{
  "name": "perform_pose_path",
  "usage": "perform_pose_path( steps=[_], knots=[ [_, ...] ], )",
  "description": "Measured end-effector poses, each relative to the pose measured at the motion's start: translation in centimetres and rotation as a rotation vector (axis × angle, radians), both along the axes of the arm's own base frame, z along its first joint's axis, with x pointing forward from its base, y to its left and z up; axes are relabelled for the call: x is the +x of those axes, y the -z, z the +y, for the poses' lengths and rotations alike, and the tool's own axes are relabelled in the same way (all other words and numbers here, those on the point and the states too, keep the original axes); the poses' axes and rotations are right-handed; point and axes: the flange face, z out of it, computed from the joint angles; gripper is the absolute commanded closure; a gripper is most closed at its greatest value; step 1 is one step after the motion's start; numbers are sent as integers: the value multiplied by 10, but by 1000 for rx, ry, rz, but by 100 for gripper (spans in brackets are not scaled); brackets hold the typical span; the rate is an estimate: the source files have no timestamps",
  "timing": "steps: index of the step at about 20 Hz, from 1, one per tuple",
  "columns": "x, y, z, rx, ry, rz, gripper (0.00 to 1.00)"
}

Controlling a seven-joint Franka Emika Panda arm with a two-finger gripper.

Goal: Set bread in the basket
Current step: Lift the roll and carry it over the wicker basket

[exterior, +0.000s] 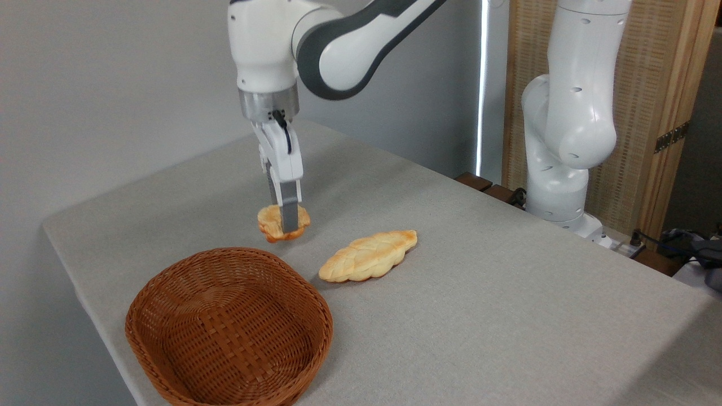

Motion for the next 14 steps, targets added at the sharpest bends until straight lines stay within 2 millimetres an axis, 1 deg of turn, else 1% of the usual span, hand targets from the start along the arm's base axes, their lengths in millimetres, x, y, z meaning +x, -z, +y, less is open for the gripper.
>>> perform_pose_path(
  steps=[3, 4, 6, 10, 12, 13, 14],
  knots=[
    [6, -28, 7, -31, -28, -47, 40],
    [10, -35, 13, -38, -43, -58, 40],
    [21, -45, 32, -47, -84, -79, 39],
    [42, -66, 78, -68, -180, -123, 37],
    [53, -71, 92, -103, -222, -165, 33],
    [58, -69, 93, -111, -232, -181, 32],
    [63, -62, 92, -112, -237, -192, 28]
  ],
)
